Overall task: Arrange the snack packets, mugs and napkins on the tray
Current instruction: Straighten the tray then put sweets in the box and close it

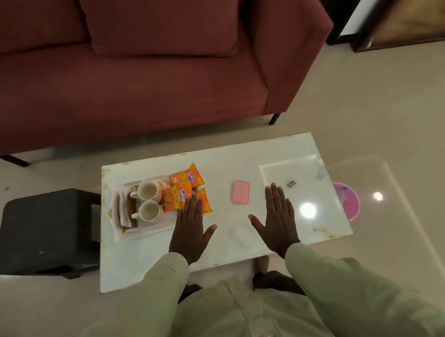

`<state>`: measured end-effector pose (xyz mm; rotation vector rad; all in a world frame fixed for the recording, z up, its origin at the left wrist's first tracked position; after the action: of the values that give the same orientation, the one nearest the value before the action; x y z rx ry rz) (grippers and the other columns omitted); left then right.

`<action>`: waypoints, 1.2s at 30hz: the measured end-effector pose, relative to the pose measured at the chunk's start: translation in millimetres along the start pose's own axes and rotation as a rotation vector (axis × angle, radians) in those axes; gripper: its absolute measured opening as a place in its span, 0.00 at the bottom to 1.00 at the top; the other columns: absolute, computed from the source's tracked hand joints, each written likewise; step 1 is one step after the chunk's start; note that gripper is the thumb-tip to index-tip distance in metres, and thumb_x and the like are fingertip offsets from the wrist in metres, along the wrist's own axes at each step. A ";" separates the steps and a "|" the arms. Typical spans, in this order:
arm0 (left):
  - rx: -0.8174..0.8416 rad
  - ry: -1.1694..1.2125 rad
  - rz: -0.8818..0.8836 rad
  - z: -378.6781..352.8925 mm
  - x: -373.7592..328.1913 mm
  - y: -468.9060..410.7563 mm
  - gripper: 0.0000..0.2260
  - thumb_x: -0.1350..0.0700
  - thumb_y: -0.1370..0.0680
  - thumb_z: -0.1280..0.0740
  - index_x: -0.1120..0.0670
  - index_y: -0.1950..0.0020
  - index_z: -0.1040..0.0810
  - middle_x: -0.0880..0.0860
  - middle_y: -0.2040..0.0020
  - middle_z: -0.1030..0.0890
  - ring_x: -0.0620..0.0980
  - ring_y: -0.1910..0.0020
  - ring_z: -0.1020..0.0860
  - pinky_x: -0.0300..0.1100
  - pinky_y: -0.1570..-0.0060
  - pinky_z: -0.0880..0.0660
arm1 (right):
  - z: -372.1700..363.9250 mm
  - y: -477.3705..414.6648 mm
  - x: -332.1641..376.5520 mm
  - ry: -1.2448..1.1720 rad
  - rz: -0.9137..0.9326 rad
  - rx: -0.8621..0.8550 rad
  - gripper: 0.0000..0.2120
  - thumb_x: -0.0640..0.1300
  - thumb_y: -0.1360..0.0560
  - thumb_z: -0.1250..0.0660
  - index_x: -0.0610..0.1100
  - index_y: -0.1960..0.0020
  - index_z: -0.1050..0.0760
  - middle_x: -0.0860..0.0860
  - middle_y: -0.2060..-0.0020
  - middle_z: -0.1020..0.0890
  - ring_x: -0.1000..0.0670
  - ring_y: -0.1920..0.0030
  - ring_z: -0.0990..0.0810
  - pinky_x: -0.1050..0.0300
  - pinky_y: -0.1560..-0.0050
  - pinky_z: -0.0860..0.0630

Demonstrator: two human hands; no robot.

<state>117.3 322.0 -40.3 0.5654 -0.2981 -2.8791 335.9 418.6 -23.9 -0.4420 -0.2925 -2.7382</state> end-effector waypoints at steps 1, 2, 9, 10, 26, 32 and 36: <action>-0.015 0.015 0.025 -6.2 -13.0 -4.3 0.37 0.37 0.20 0.48 0.57 0.20 0.55 0.55 0.19 0.58 0.54 0.20 0.59 0.52 0.23 0.52 | 4.1 -2.6 -18.4 -0.005 0.000 -0.002 0.42 0.63 0.23 0.42 0.46 0.20 0.57 0.50 0.19 0.55 0.48 0.20 0.58 0.47 0.22 0.54; -0.023 0.032 0.048 -13.7 -26.8 -8.6 0.37 0.37 0.20 0.47 0.57 0.20 0.56 0.55 0.19 0.58 0.53 0.20 0.59 0.51 0.23 0.52 | 7.9 -5.9 -36.4 -0.004 0.003 0.005 0.42 0.64 0.23 0.42 0.47 0.20 0.57 0.50 0.19 0.54 0.48 0.20 0.58 0.47 0.22 0.54; 0.011 0.054 0.134 -43.3 -107.0 -28.1 0.36 0.38 0.19 0.47 0.56 0.20 0.56 0.54 0.19 0.61 0.53 0.21 0.60 0.52 0.22 0.52 | 28.7 -30.3 -109.6 0.055 0.077 0.076 0.42 0.64 0.24 0.43 0.46 0.20 0.55 0.48 0.20 0.53 0.48 0.20 0.57 0.46 0.23 0.52; 0.015 0.049 0.142 -43.6 -115.2 -29.5 0.36 0.38 0.19 0.47 0.56 0.20 0.56 0.54 0.20 0.61 0.53 0.21 0.61 0.52 0.22 0.52 | 30.6 -32.3 -113.4 0.054 0.083 0.082 0.42 0.65 0.24 0.43 0.46 0.20 0.55 0.48 0.19 0.53 0.48 0.20 0.56 0.46 0.23 0.52; 0.099 0.231 0.236 -121.6 -114.2 -54.4 0.47 0.27 0.29 0.42 0.47 0.21 0.61 0.46 0.20 0.64 0.46 0.22 0.61 0.50 0.24 0.52 | -12.1 -65.6 -171.3 -0.087 -0.015 0.074 0.49 0.67 0.28 0.35 0.47 0.20 0.55 0.47 0.20 0.50 0.48 0.20 0.54 0.44 0.23 0.46; 0.137 0.344 0.328 -198.6 -84.8 -70.8 0.57 0.24 0.38 0.35 0.41 0.24 0.69 0.39 0.23 0.67 0.45 0.21 0.60 0.52 0.24 0.52 | -88.1 -101.4 -211.0 -0.125 -0.045 0.088 0.56 0.72 0.36 0.31 0.48 0.20 0.53 0.47 0.20 0.51 0.45 0.20 0.52 0.39 0.25 0.43; 0.149 0.375 0.363 -251.9 -58.0 -77.0 0.60 0.28 0.40 0.31 0.39 0.25 0.71 0.37 0.24 0.70 0.43 0.22 0.61 0.53 0.25 0.53 | -143.8 -130.7 -241.1 -0.156 -0.093 0.088 0.61 0.73 0.41 0.29 0.50 0.20 0.54 0.47 0.20 0.52 0.43 0.20 0.53 0.38 0.26 0.41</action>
<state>256.9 369.0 -266.2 0.9505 -0.4972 -2.3594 463.7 575.8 -258.1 -0.6334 -0.4829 -2.7721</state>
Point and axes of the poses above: each hand's wrist, its own y-axis away from the middle knuckle, its own z-axis out of the back of the hand, x = y × z, the point moved 8 cm from there along -y, towards the middle knuckle
